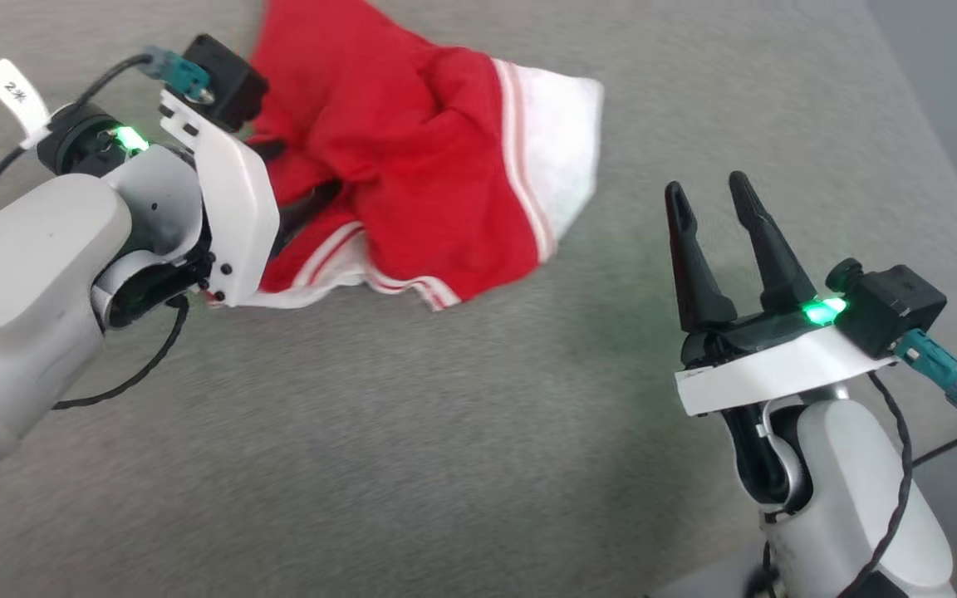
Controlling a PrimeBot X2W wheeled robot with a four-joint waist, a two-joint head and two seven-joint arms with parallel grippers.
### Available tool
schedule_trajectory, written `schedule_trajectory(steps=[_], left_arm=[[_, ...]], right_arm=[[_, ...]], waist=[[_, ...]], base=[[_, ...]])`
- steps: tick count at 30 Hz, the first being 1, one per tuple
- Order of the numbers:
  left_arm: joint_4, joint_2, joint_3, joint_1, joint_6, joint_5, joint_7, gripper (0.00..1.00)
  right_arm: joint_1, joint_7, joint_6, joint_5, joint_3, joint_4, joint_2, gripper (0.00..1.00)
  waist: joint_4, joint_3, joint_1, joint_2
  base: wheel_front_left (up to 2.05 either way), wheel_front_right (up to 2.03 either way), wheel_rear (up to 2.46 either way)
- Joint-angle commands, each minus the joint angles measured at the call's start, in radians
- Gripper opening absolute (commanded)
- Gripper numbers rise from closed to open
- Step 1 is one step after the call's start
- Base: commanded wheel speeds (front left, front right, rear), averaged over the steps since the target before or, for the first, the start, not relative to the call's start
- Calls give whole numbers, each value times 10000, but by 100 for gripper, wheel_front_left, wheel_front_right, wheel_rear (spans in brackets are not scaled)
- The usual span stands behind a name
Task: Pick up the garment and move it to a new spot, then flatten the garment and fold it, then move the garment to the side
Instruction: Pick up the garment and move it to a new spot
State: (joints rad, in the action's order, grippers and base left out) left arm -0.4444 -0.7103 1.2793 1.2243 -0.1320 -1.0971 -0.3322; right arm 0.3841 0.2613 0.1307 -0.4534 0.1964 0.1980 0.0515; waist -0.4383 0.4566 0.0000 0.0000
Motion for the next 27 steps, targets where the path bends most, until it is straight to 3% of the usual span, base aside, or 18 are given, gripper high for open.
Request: schedule_trajectory(steps=[1, 5, 13, 18, 22, 27], left_arm=[[13, 81, 21, -62, 31, -260, 506, 100], [120, 224, -45, -645, 31, -1255, 2054, 100], [-647, 267, -168, -2509, 31, -2081, 4908, 100], [-1061, 416, -536, -3823, 31, -2671, 5802, 100], [-1307, 518, -1416, -4975, 31, -2580, 5975, 100], [-1311, 862, -3684, -6761, 50, -1424, 5980, 100]], right_arm=[[135, 52, 3, 263, -142, 125, -2, 100], [162, 52, 2, 986, -550, 569, 4, 100], [-203, 51, 2, 1924, -1251, 1130, 5, 100], [-576, 52, 2, 2245, -1610, 1241, 8, 100], [-1050, 51, 2, 2446, -2070, 1239, 96, 100], [-1903, 50, 2, 2495, -2639, 1102, 198, 100]], waist=[[1018, -696, 0, 0], [2098, -1315, 0, 0], [3498, -2260, 0, 0], [4096, -2726, 0, 0], [4726, -3160, 0, 0], [5452, -3718, 0, 0]], base=[[0, 0, 0], [0, 0, 0], [0, 0, 0], [0, 0, 0], [0, 0, 0], [0, 0, 0]])
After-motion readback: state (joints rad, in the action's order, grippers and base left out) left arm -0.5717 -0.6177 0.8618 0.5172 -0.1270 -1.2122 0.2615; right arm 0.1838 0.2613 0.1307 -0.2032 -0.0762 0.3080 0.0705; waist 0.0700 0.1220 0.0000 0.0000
